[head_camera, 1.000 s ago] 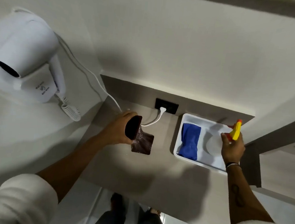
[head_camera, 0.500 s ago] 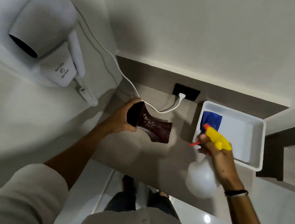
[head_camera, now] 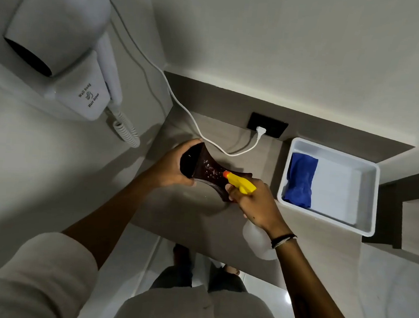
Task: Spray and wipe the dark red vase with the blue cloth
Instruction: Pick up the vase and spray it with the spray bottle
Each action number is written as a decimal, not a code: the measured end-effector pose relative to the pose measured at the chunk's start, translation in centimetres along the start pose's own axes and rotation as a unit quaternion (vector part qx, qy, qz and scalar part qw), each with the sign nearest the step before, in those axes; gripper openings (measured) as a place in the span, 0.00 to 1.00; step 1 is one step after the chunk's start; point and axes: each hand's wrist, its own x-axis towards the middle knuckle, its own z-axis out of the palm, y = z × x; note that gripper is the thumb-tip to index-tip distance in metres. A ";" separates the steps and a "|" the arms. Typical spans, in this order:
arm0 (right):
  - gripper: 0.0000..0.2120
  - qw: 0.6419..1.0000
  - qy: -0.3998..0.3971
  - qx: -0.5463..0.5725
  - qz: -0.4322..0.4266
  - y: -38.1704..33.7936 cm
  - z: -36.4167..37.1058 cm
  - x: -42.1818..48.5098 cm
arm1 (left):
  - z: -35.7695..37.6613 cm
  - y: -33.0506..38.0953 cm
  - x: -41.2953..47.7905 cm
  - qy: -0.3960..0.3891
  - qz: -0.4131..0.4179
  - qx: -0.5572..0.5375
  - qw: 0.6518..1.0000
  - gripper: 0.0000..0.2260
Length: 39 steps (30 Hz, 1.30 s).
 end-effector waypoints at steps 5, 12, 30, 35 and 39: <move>0.17 0.999 0.011 -0.031 0.017 0.0 -0.2 0.2 | 0.0 -0.3 0.2 0.004 0.017 0.027 0.999 0.52; 0.09 0.999 0.039 -0.004 0.019 0.7 -0.9 -0.2 | 0.5 0.3 -0.2 0.086 -0.106 -0.030 0.990 0.38; 0.14 0.999 -0.027 -0.003 -0.024 0.2 -0.2 0.1 | 1.0 0.6 -1.8 0.036 -0.130 -0.039 0.990 0.61; 0.05 0.999 -0.032 -0.016 -0.002 -0.2 0.0 1.2 | 1.0 -0.2 -1.8 0.048 -0.105 -0.021 0.993 0.59; 0.03 0.999 -0.024 -0.025 -0.004 -0.1 -0.1 1.4 | 0.8 -0.5 -1.6 0.045 -0.082 -0.004 0.996 0.57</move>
